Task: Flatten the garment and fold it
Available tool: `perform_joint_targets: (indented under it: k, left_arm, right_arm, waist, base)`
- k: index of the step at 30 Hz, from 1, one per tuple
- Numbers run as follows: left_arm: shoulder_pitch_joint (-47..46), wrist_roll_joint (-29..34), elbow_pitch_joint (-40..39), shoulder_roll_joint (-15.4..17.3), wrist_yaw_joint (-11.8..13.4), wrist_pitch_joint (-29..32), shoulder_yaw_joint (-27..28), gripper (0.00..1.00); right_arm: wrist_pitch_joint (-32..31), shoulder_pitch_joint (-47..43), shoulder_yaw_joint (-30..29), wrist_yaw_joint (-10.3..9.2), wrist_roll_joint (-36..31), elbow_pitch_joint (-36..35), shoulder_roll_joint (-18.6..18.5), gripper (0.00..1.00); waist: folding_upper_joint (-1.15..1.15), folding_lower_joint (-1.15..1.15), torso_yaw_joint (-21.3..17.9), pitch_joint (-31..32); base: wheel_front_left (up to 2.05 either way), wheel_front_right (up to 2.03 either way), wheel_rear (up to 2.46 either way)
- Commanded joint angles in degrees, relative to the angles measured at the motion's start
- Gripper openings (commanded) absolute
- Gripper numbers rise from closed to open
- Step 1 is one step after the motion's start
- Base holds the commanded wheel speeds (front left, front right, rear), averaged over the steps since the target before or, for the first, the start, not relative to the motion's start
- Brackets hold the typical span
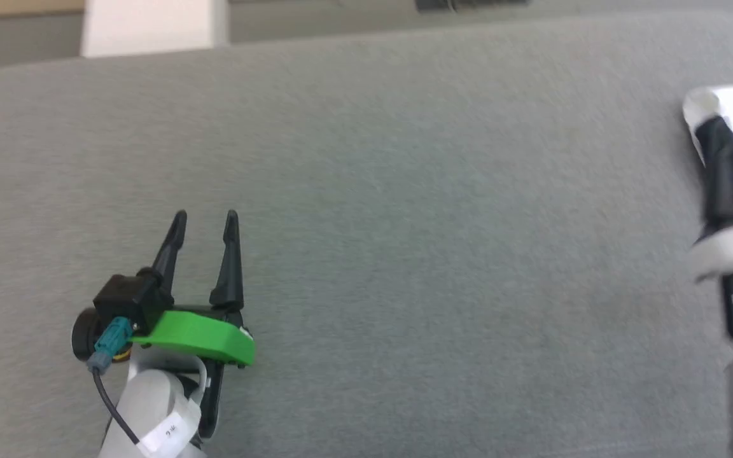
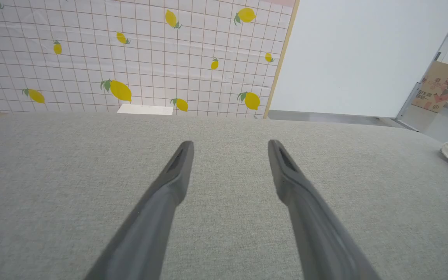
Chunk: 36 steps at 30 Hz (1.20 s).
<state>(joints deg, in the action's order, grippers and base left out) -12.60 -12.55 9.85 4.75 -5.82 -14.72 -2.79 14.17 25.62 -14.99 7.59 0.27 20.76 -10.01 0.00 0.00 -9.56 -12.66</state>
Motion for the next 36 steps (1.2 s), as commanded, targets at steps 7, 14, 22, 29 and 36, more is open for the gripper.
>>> perform_joint_targets:
  k: [7,14,22,29,36]
  left_arm:
    - [1.85,-0.67,0.47,-0.86,0.1,-0.27,-0.36,1.0]
    - [5.13,-1.01,0.86,-1.38,-0.23,-0.27,-0.57,1.0]
    - [7.46,-1.06,1.29,-1.77,-0.08,-0.28,-1.91,1.0]
    - [9.17,-1.38,1.32,-1.85,0.2,-0.28,-2.18,1.0]
    - [10.58,-1.93,1.33,-1.86,0.68,-0.28,-2.24,1.0]
  right_arm:
    - [-0.73,-13.84,5.36,-0.1,4.15,-16.04,4.42,1.0]
    - [-1.79,-21.79,8.9,-0.1,6.41,-18.8,6.6,1.0]
    - [-2.31,-26.53,9.15,-0.1,6.95,-18.98,7.11,1.0]
    - [-2.91,-28.64,8.58,-0.1,7.2,-18.89,7.13,1.0]
    - [-2.91,-29.77,8.68,-0.1,7.6,-18.09,7.13,1.0]
  waist:
    - [0.0,0.0,7.55,6.62]
    - [0.0,0.0,8.76,9.41]
    - [0.0,0.0,10.7,10.95]
    - [0.0,0.0,11.15,12.18]
    - [0.0,0.0,10.98,13.06]
  base:
    - [0.0,0.0,0.0]
    - [0.0,0.0,0.0]
    - [0.0,0.0,0.0]
    - [0.0,0.0,0.0]
    - [0.0,0.0,0.0]
